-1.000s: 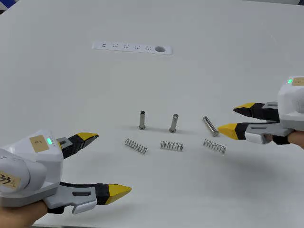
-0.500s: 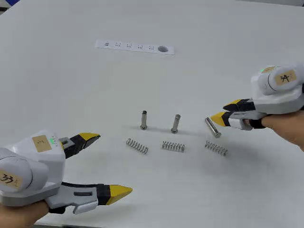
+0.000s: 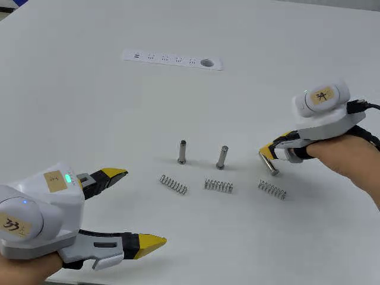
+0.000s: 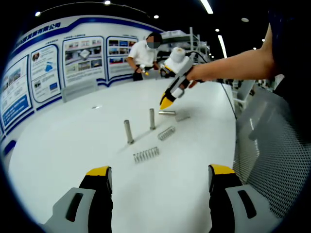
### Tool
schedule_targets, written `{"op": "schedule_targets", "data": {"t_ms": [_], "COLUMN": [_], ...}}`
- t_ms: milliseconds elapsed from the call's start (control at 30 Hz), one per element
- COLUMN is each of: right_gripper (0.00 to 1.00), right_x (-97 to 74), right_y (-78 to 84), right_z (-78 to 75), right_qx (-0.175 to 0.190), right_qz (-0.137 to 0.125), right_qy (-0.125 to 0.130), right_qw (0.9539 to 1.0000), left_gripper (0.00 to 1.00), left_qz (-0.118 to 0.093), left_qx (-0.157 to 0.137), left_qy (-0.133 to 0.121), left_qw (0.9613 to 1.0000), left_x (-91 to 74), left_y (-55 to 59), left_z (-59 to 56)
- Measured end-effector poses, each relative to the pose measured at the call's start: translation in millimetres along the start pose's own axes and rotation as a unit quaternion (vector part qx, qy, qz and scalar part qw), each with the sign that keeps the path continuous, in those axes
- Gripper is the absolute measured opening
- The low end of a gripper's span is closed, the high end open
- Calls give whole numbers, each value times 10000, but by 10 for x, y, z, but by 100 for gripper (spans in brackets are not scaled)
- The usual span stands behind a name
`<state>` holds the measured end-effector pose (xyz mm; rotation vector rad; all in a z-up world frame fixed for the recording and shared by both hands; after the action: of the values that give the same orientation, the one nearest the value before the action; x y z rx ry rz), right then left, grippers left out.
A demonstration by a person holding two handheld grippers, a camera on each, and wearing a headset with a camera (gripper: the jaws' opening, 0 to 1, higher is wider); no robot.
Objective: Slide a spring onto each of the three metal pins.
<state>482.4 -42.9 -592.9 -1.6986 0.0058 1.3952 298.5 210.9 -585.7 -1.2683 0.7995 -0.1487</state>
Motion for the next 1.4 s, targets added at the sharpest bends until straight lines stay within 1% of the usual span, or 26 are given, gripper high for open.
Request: {"op": "schedule_targets", "data": {"t_ms": [267, 533, 833, 1300, 1400], "right_gripper": [17, 15, 13, 12, 11], "right_x": [65, 104, 129, 169, 176], "right_y": [34, 54, 63, 81, 78], "right_z": [-2, 5, 6, 14, 20], "right_qx": [185, 257, 328, 337, 352], "right_qz": [223, 328, 388, 498, 489], "right_qy": [62, 112, 116, 114, 104], "right_qw": [9996, 9991, 9986, 9981, 9981], "left_gripper": [83, 82, 82, 82, 82], "left_qz": [-5, -15, -21, -23, -24], "left_qx": [-19, -35, -73, -127, -135], "left_qy": [3, 20, 22, 6, 0], "left_qw": [10000, 10000, 10000, 9999, 9999], "left_x": [2, 9, 19, 29, 30], "left_y": [10, 15, 27, 58, 61], "left_z": [3, -9, -2, 10, 13]}}
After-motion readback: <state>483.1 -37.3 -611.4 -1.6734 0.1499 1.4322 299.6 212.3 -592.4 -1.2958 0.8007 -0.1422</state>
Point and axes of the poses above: the centre of the closed fingertips' face, and the gripper's own axes: x roughly forward along the fingers, z roughly to its left, y roughly out of its underside, the point moved 6 cm from there along -x, roughly backward along the fingers, and after that the axes turned 9 degrees about -y, right-handed, at the moved point
